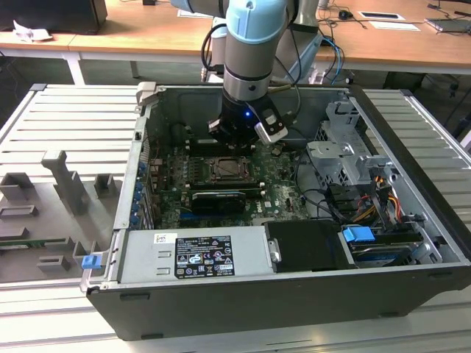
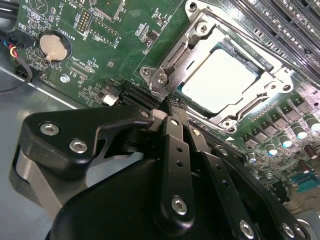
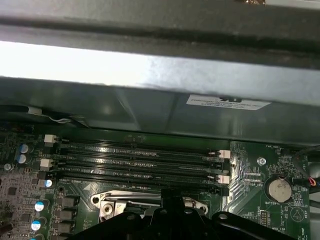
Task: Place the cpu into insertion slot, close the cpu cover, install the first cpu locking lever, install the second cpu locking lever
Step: 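Install the second cpu locking lever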
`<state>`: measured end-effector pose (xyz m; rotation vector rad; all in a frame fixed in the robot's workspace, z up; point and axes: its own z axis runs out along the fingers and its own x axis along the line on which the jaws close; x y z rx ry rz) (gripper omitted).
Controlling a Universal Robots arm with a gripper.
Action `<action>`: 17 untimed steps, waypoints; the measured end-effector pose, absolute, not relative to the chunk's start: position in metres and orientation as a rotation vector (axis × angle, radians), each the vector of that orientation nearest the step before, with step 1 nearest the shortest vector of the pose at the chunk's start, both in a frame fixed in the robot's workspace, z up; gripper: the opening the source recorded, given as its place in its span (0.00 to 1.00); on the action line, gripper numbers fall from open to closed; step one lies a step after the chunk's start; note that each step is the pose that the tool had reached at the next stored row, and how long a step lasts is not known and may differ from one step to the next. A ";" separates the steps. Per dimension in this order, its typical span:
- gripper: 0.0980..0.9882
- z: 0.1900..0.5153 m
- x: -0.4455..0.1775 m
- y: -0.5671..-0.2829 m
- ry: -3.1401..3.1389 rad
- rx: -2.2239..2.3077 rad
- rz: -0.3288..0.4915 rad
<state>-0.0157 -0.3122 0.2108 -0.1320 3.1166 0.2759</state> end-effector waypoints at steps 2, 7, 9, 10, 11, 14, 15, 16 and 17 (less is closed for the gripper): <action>0.01 0.212 -0.016 -0.312 3.117 -0.132 0.276; 0.01 0.212 -0.016 -0.313 3.117 -0.132 0.276; 0.01 0.212 -0.016 -0.314 3.117 -0.132 0.276; 0.01 0.212 -0.016 -0.314 3.117 -0.132 0.276; 0.01 0.212 -0.016 -0.314 3.117 -0.132 0.276; 0.01 0.212 -0.016 -0.315 3.117 -0.132 0.276; 0.01 0.212 -0.016 -0.316 3.117 -0.132 0.276; 0.01 0.212 -0.016 -0.316 3.117 -0.132 0.276; 0.01 0.212 -0.016 -0.316 3.117 -0.132 0.276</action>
